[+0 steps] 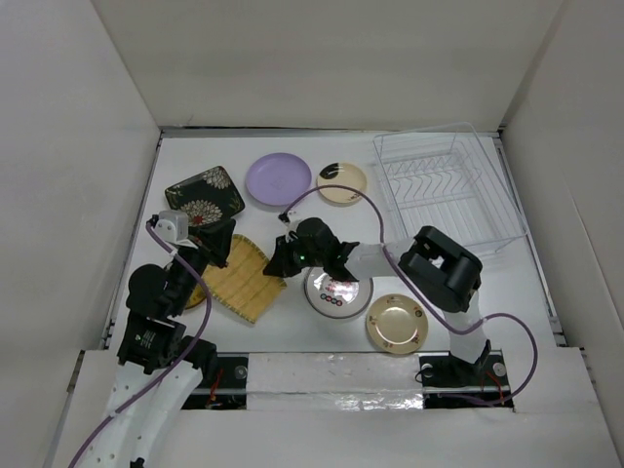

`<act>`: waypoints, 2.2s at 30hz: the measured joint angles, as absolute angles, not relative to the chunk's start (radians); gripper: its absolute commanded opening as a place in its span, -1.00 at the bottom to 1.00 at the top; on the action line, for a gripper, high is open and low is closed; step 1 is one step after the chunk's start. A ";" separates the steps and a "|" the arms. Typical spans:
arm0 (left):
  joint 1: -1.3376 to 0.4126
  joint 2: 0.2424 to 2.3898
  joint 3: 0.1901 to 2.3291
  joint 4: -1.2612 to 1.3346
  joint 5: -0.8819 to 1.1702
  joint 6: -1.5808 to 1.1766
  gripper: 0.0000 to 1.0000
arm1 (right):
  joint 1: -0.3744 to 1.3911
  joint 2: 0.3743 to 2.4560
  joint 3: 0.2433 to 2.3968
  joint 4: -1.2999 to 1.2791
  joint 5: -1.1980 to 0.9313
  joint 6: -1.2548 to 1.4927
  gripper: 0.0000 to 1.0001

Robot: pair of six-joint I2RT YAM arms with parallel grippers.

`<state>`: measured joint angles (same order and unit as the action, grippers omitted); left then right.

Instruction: Load the plates into the dish rack

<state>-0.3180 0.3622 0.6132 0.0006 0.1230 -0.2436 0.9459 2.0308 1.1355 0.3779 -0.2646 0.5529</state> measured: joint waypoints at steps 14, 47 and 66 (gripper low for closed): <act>-0.318 0.304 0.613 -0.006 0.142 -0.249 -0.72 | 0.766 1.530 1.030 0.130 -0.059 0.443 -1.00; -0.431 0.086 0.614 -0.020 0.171 -0.250 -0.61 | -0.064 1.674 1.406 0.048 0.495 -0.569 -1.00; -0.431 0.089 0.614 -0.021 0.171 -0.250 -0.61 | -0.036 1.729 1.324 0.153 0.467 -0.680 -1.00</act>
